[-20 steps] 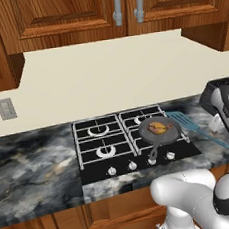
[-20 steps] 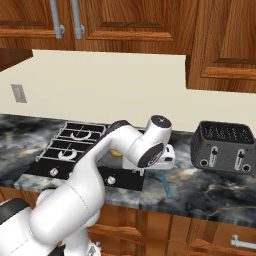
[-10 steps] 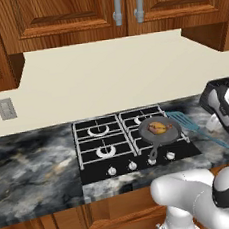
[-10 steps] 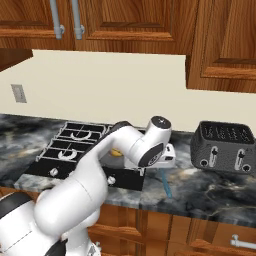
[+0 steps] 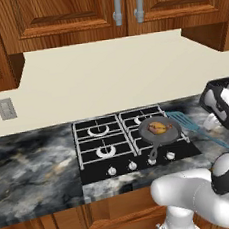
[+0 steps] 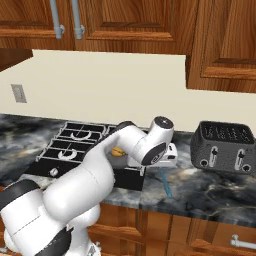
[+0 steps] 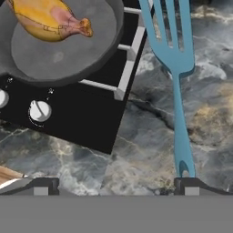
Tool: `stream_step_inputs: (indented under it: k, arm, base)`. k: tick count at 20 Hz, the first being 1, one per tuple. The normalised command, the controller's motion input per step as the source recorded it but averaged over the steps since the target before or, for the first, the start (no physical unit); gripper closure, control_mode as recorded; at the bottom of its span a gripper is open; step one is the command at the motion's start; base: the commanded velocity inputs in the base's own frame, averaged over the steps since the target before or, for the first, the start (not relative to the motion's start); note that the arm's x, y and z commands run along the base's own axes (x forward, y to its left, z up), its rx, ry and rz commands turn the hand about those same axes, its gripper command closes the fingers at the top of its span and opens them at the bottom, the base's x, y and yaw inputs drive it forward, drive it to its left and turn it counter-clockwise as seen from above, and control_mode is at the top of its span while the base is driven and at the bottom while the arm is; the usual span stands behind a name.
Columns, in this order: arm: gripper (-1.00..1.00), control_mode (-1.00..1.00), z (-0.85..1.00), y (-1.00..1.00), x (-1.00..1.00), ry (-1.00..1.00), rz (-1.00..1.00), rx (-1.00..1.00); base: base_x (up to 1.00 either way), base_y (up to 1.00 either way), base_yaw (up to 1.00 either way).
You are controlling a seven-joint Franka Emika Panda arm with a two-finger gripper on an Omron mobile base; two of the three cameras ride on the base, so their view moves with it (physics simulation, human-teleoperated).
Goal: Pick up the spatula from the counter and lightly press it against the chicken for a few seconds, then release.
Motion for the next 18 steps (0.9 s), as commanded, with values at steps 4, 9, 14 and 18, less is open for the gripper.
stream_step_inputs:
  k: [4, 9, 14, 18]
  arm:
    - [-1.00, -1.00, -0.14, -0.05, 0.13, 0.00, 0.00, 0.00]
    - [-1.00, -1.00, -0.18, -0.06, 0.10, 0.00, 0.00, 0.00]
    - [-1.00, -1.00, -0.19, -0.05, 0.05, 0.00, 0.00, 0.00]
    - [-1.00, -1.00, -0.15, -0.07, 0.03, 0.00, 0.00, 0.00]
  base:
    - [0.00, 0.00, 0.00]
    - [0.00, 0.00, 0.00]
    - [0.00, 0.00, 0.00]
    - [0.00, 0.00, 0.00]
